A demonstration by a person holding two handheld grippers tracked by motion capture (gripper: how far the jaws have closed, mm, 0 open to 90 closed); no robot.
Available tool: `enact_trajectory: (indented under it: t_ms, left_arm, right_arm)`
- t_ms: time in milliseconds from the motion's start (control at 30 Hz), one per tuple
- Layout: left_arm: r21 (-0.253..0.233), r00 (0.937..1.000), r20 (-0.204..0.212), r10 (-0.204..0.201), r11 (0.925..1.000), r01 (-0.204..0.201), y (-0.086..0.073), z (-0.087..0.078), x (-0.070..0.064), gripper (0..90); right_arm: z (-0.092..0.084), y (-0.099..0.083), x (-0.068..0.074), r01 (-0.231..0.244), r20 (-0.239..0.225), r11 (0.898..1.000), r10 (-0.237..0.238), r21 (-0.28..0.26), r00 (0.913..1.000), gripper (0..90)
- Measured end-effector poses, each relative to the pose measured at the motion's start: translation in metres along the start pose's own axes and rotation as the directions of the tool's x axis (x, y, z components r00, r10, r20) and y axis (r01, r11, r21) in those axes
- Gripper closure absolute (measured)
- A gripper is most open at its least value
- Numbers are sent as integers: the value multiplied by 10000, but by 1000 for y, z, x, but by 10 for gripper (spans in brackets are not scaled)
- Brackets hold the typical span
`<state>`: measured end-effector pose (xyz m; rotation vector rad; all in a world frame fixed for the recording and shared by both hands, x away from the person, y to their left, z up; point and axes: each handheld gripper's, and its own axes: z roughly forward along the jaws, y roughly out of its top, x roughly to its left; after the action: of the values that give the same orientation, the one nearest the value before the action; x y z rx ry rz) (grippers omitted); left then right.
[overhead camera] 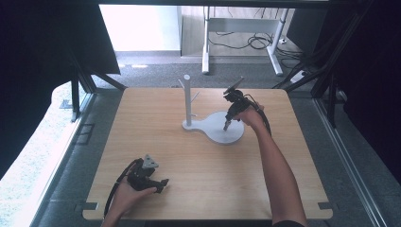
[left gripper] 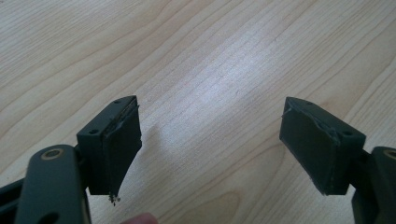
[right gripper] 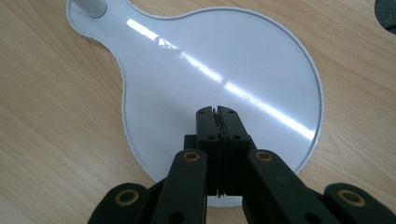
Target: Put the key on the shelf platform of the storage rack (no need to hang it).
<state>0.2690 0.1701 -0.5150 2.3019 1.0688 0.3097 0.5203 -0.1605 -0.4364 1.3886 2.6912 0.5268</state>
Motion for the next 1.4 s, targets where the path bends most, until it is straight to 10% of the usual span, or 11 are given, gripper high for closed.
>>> enact_trajectory:
  t_ms: [633, 967, 1400]
  left_arm:
    - [27, 10000, 6, -18, 10000, 18, 0, 1, 1, 211]
    - [17, 10000, 5, 11, 10000, -11, 0, 1, 0, 210]
    - [-31, 9999, -91, -102, 9999, 101, -1, -1, 1, 211]
  right_arm:
    - [42, -4, -7, -353, 141, 9989, 358, -299, 9993, 830]
    - [29, -9, -5, -106, 401, 9969, 138, -785, 9991, 596]
    - [-7, -38, 7, 554, -149, 9825, -590, -1777, 9981, 565]
